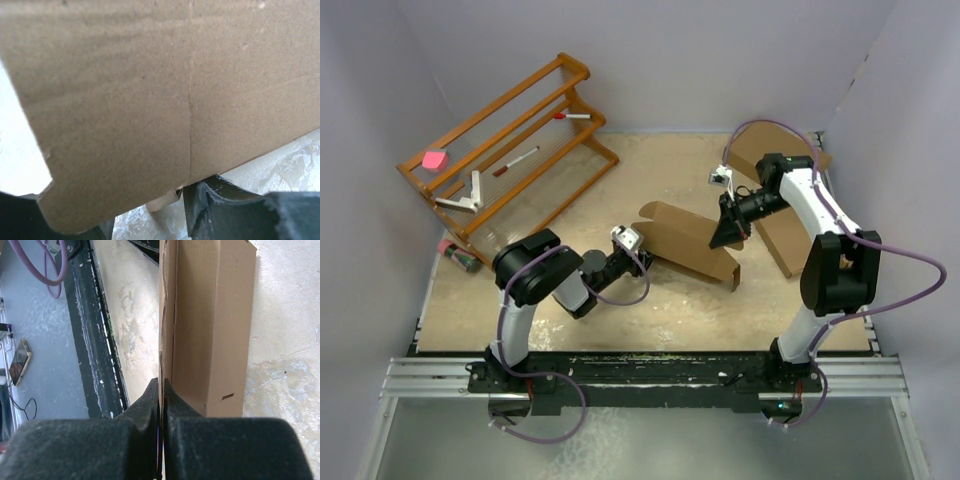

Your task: Fold the paper box

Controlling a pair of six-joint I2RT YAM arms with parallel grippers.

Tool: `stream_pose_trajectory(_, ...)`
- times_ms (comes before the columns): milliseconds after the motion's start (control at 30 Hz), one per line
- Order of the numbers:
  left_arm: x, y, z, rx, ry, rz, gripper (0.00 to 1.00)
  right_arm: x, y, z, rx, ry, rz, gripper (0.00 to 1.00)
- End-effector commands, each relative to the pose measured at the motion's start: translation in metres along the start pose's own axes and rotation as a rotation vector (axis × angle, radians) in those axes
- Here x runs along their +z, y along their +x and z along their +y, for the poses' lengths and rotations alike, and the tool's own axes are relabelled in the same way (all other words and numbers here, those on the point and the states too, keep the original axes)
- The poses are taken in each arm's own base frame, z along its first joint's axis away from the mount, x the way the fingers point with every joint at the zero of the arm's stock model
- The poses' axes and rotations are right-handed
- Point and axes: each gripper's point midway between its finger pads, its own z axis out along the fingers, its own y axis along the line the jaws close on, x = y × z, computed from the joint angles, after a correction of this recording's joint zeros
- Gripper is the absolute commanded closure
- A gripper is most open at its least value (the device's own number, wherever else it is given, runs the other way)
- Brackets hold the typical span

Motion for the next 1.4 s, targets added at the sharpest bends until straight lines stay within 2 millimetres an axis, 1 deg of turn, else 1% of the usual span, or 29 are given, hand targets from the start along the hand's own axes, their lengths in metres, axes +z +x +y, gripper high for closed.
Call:
stream_pose_trajectory(0, 0.01, -0.037, -0.003, -0.027, 0.022, -0.146, 0.52, -0.003, -0.01, 0.007, -0.007, -0.028, -0.032, 1.0)
stream_pose_trajectory(67, 0.009, -0.036, -0.003, -0.03, 0.022, -0.144, 0.59, -0.003, -0.011, 0.006, -0.008, -0.028, -0.035, 1.0)
stream_pose_trajectory(133, 0.008, -0.034, -0.003, -0.038, 0.021, -0.138, 0.68, -0.004, -0.012, 0.006, -0.005, -0.027, -0.038, 1.0)
stream_pose_trajectory(267, 0.006, -0.033, -0.003, -0.06, 0.016, -0.132, 0.81, -0.007, -0.018, 0.006, -0.009, -0.017, -0.051, 1.0)
stream_pose_trajectory(300, 0.005, -0.033, -0.004, -0.068, 0.017, -0.133, 0.85, -0.009, -0.022, 0.005, -0.015, -0.01, -0.058, 1.0)
stream_pose_trajectory(400, 0.003, -0.036, -0.006, -0.098, 0.024, -0.115, 0.92, -0.016, -0.038, 0.006, -0.034, 0.015, -0.086, 1.0)
stream_pose_trajectory(500, 0.002, -0.035, -0.01, -0.138, 0.031, -0.039, 0.95, -0.026, -0.06, 0.007, -0.052, 0.055, -0.132, 1.0)
stream_pose_trajectory(567, 0.001, -0.034, -0.013, -0.173, 0.03, 0.041, 0.95, -0.033, -0.076, 0.006, -0.061, 0.098, -0.167, 1.0)
stream_pose_trajectory(600, 0.0, -0.032, -0.013, -0.191, 0.022, 0.1, 0.95, -0.038, -0.083, 0.007, -0.05, 0.125, -0.188, 1.0)
stream_pose_trajectory(667, -0.004, -0.024, -0.015, -0.223, 0.021, 0.249, 0.93, -0.045, -0.095, 0.001, -0.053, 0.198, -0.22, 1.0)
stream_pose_trajectory(700, -0.007, -0.022, -0.017, -0.227, 0.028, 0.317, 0.91, -0.049, -0.101, -0.004, -0.053, 0.239, -0.239, 1.0)
stream_pose_trajectory(767, -0.017, -0.011, -0.019, -0.244, 0.033, 0.468, 0.9, -0.054, -0.108, -0.013, -0.054, 0.309, -0.278, 1.0)
stream_pose_trajectory(800, -0.023, -0.006, -0.019, -0.256, 0.04, 0.533, 0.89, -0.055, -0.108, -0.02, -0.05, 0.344, -0.288, 1.0)
stream_pose_trajectory(867, -0.037, 0.006, -0.018, -0.304, 0.014, 0.672, 0.89, -0.048, -0.101, -0.029, -0.017, 0.361, -0.3, 1.0)
stream_pose_trajectory(933, -0.046, 0.014, -0.014, -0.361, -0.023, 0.783, 0.89, -0.041, -0.091, -0.039, 0.008, 0.365, -0.293, 1.0)
stream_pose_trajectory(1000, -0.054, 0.021, -0.012, -0.376, -0.04, 0.876, 0.89, -0.034, -0.081, -0.049, 0.042, 0.37, -0.283, 1.0)
stream_pose_trajectory(1167, -0.061, 0.026, -0.006, -0.399, -0.109, 0.995, 0.9, -0.015, -0.057, -0.071, 0.108, 0.376, -0.262, 1.0)
stream_pose_trajectory(1233, -0.061, 0.026, -0.003, -0.4, -0.142, 1.032, 0.95, -0.008, -0.048, -0.077, 0.128, 0.37, -0.256, 1.0)
stream_pose_trajectory(1267, -0.063, 0.026, -0.002, -0.405, -0.168, 1.058, 0.96, -0.005, -0.045, -0.08, 0.135, 0.367, -0.256, 1.0)
stream_pose_trajectory(1367, -0.069, 0.033, 0.007, -0.387, -0.247, 1.127, 0.96, 0.001, -0.043, -0.088, 0.122, 0.372, -0.279, 1.0)
